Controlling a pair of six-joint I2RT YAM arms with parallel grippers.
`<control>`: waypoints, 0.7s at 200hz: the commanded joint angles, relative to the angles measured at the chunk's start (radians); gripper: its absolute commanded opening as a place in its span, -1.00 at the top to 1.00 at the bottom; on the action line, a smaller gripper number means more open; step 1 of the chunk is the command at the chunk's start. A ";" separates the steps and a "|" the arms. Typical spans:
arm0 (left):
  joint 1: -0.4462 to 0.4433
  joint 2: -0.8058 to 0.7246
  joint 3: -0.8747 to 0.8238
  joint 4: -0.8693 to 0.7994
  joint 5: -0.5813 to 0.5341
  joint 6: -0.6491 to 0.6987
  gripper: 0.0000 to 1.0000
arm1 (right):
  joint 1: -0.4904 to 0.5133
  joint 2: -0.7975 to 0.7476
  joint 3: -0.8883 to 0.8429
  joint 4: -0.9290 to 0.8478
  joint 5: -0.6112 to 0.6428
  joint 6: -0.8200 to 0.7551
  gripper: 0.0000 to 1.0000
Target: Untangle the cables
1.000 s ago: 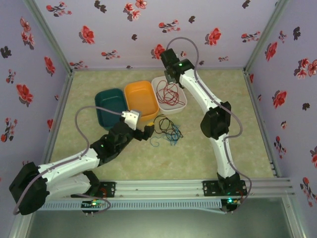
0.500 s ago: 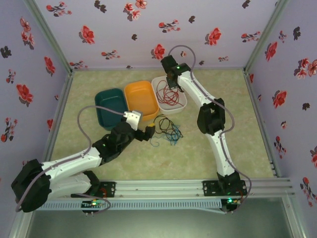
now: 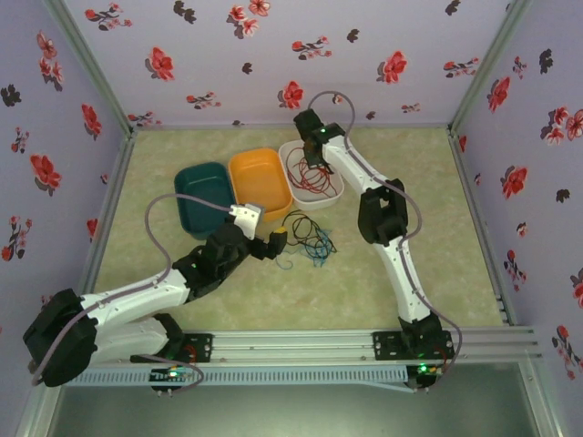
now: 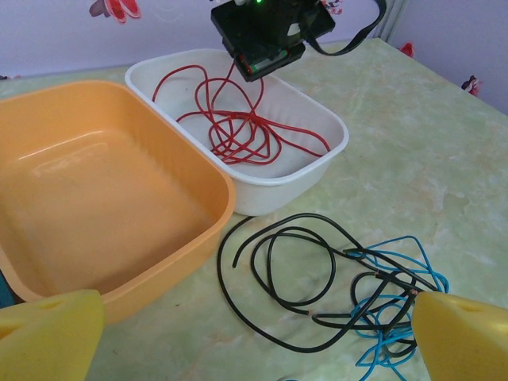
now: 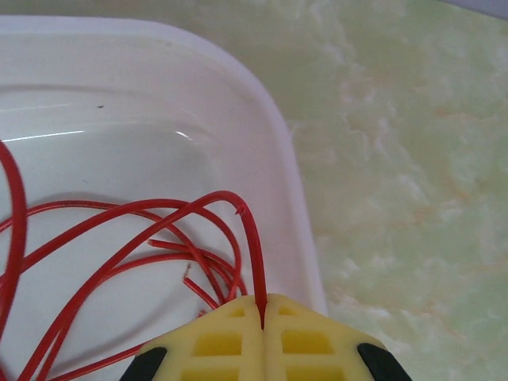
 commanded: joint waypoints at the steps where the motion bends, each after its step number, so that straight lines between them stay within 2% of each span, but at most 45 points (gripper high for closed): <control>1: 0.007 0.006 0.024 0.021 0.003 -0.008 -0.99 | -0.004 0.021 0.028 0.033 -0.040 -0.018 0.77; 45: 0.007 0.007 0.027 0.019 0.002 -0.008 -0.99 | -0.004 -0.048 0.024 0.020 -0.095 -0.032 0.28; 97: 0.007 0.018 0.046 -0.016 -0.002 -0.030 -0.99 | 0.002 -0.212 -0.108 0.043 -0.139 -0.007 0.09; 140: 0.010 0.075 0.097 -0.060 0.001 -0.080 -0.99 | 0.008 -0.453 -0.388 0.151 -0.152 0.048 -0.01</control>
